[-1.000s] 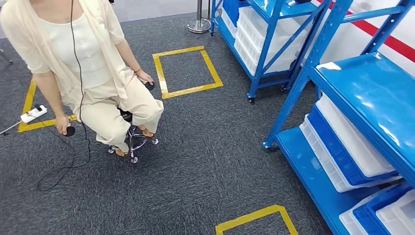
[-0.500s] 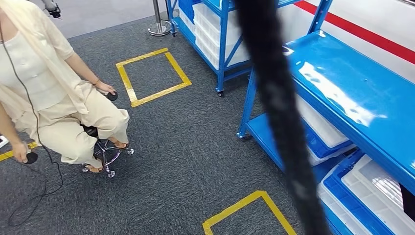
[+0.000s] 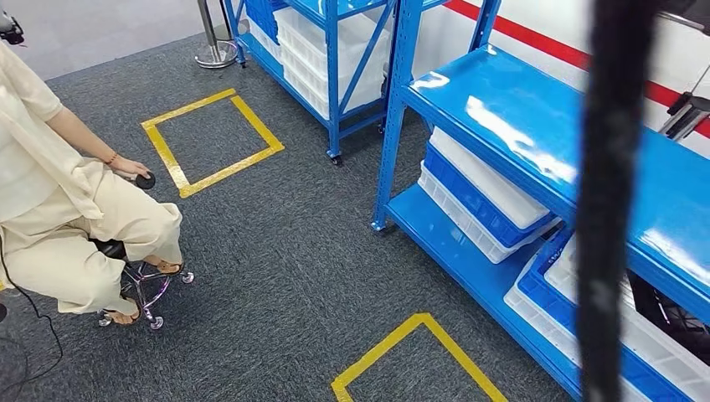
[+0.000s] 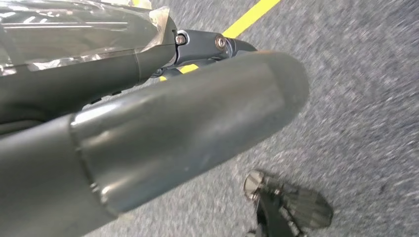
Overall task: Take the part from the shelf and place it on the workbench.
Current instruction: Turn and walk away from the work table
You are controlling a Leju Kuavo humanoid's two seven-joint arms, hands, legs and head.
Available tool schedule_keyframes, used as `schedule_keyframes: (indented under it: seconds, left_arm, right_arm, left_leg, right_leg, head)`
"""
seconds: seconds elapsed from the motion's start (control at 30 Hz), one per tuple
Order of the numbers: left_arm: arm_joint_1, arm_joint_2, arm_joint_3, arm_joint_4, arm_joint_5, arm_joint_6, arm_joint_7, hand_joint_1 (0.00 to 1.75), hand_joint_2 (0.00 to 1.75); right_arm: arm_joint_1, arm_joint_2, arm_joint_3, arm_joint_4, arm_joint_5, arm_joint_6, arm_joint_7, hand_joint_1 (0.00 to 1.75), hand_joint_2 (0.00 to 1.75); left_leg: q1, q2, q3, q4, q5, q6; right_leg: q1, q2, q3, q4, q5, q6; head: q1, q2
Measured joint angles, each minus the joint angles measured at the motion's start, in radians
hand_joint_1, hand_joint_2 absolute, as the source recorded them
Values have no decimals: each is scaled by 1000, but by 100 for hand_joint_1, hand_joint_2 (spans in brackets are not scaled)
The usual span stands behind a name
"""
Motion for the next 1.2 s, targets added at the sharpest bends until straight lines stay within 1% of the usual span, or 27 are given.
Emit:
schedule_keyframes:
  seconds: [0.07,0.1,0.13,0.2,0.23,0.3,0.33,0.37,0.4,0.43,0.47,0.53,0.57,0.6,0.63,0.67,0.73,0.8,0.83,0.87,0.9,0.97,1.03,1.1,1.13,1.17,1.2]
  left_arm:
    - [2,0,0,0,-1,0,0,0,0]
    - [2,0,0,0,-2,0,0,0,0]
    - [2,0,0,0,-3,0,0,0,0]
    - [1,0,0,0,-6,-1,0,0,0]
    - [1,0,0,0,-7,-1,0,0,0]
    - [1,0,0,0,-8,-1,0,0,0]
    - [0,0,0,0,-9,-1,0,0,0]
    - [-3,0,0,0,-9,-1,0,0,0]
    - [-6,0,-1,0,-9,-1,0,0,0]
    - [-8,0,-1,0,-9,-1,0,0,0]
    - [-9,0,-1,0,-9,-1,0,0,0]
    - [-5,0,-1,0,-9,-1,0,0,0]
    - [-2,0,-1,0,-9,-1,0,0,0]
    - [0,0,-1,0,-9,-2,0,0,0]
    - [2,0,0,0,-9,-2,0,0,0]
    - [2,0,0,0,-9,-2,0,0,0]
    - [2,0,0,0,-9,-2,0,0,0]
    - [2,0,0,0,-9,-1,0,0,0]
    - [1,0,0,0,-9,-1,1,0,0]
    - [1,0,0,0,-9,-1,1,0,0]
    - [0,-1,0,0,-9,-1,1,0,0]
    - [0,-2,0,0,-9,-1,1,0,0]
    - [2,-2,0,0,-9,-1,1,0,0]
    - [3,-2,1,0,-9,-1,1,0,0]
    - [2,-2,0,0,-9,-1,0,0,0]
    - [2,-2,0,0,-9,-2,0,0,0]
    - [1,-2,0,0,-9,-4,0,0,0]
  right_arm:
    - [-1,0,0,0,-2,0,0,0,0]
    - [0,0,-1,0,-2,0,0,0,0]
    - [1,0,-2,0,-3,0,0,0,0]
    - [3,-1,-6,0,-5,-1,0,0,0]
    - [2,-2,-8,0,-6,-1,0,0,0]
    - [0,-2,-12,0,-6,-2,-1,0,0]
    - [0,-2,-14,0,-6,-2,-2,0,0]
    - [1,-3,-15,0,-6,-3,-3,0,0]
    - [3,-3,-16,0,-6,-3,-3,0,0]
    - [4,-3,-16,0,-6,-5,-3,0,0]
    - [3,-4,-16,0,-6,-6,-3,0,0]
    - [1,-3,-17,0,-7,-8,-3,0,0]
    - [1,-2,-17,0,-7,-8,-3,0,0]
    - [1,-1,-17,0,-7,-8,-3,0,0]
    - [2,-1,-17,0,-8,-8,-3,0,0]
    - [2,-1,-17,0,-9,-8,-3,0,0]
    - [2,0,-17,0,-10,-7,-3,0,0]
    - [-1,1,-17,0,-11,-7,-3,0,0]
    - [-1,1,-17,0,-11,-7,-3,0,0]
    - [0,1,-17,0,-12,-7,-3,0,0]
    - [1,1,-18,0,-12,-7,-3,0,0]
    - [0,0,-19,0,-12,-7,-3,0,0]
    - [-1,0,-19,0,-13,-7,-3,0,0]
    - [-1,0,-20,0,-14,-7,-3,0,0]
    - [1,0,-21,0,-15,-7,-3,0,0]
    - [2,-1,-22,0,-15,-7,-3,0,0]
    - [3,-2,-23,0,-15,-7,-3,0,0]
  left_leg:
    - [-3,30,-3,0,0,2]
    - [-4,44,-4,0,-1,2]
    - [-4,57,-4,1,-1,0]
    - [-2,79,-1,2,-5,-5]
    - [-5,89,0,5,-9,-11]
    - [-10,108,5,8,-15,-24]
    - [-11,117,9,8,-18,-30]
    - [-9,125,14,6,-19,-35]
    - [-5,121,17,10,-24,-42]
    - [-1,103,13,25,-38,-47]
    - [2,75,-1,62,-64,-52]
    - [4,22,-57,184,-132,-53]
    - [4,10,-86,244,-156,-53]
    - [4,5,-104,277,-160,-52]
    - [4,3,-105,274,-144,-51]
    - [5,-2,-89,234,-111,-49]
    - [10,-44,-33,107,-45,-46]
    - [10,-80,-3,34,-23,-43]
    - [6,-81,-2,28,-26,-40]
    - [3,-68,-1,24,-22,-33]
    - [2,-55,1,18,-17,-25]
    - [2,-27,5,1,-6,-8]
    - [0,4,6,-5,-2,0]
    - [-3,34,4,-4,-2,1]
    - [-3,48,3,-4,-3,0]
    - [-3,60,4,-4,-4,-1]
    - [-2,71,6,-4,-6,-4]
  right_leg:
    - [-5,-19,-62,125,-50,0]
    - [-8,-21,-75,153,-57,6]
    - [-11,-25,-65,139,-47,16]
    - [-18,-51,5,17,0,36]
    - [-16,-71,44,-50,22,41]
    - [-9,-93,83,-119,43,32]
    - [-3,-88,82,-125,46,25]
    - [-3,-77,82,-125,47,16]
    - [-7,-67,84,-127,48,9]
    - [-11,-58,85,-128,49,1]
    - [-15,-49,89,-130,51,-9]
    - [-13,-29,88,-131,53,-22]
    - [-10,-16,87,-130,54,-26]
    - [-8,-3,87,-130,54,-26]
    - [-7,11,88,-129,54,-26]
    - [-6,25,90,-128,54,-26]
    - [-4,49,90,-125,54,-24]
    - [-1,70,82,-122,57,-15]
    - [-1,80,77,-123,61,-8]
    - [-3,92,70,-127,64,1]
    - [-4,91,65,-126,66,7]
    - [-1,50,37,-83,44,9]
    - [-1,-3,-25,37,-12,0]
    - [-4,-19,-80,146,-49,2]
    - [-5,-22,-81,154,-46,9]
    - [-7,-28,-60,118,-29,18]
    - [-8,-41,-20,49,-4,27]
  head:
    - [1,0]
    - [1,0]
    - [2,0]
    - [3,0]
    - [4,0]
    - [2,0]
    - [0,0]
    - [-2,0]
    - [-4,0]
    - [-5,0]
    - [-7,0]
    - [-10,0]
    - [-11,0]
    - [-11,0]
    - [-10,0]
    - [-11,0]
    - [-11,0]
    - [-10,0]
    - [-9,0]
    - [-9,0]
    - [-10,0]
    - [-7,0]
    - [-4,0]
    - [-4,0]
    - [-3,0]
    - [-3,0]
    - [-3,0]
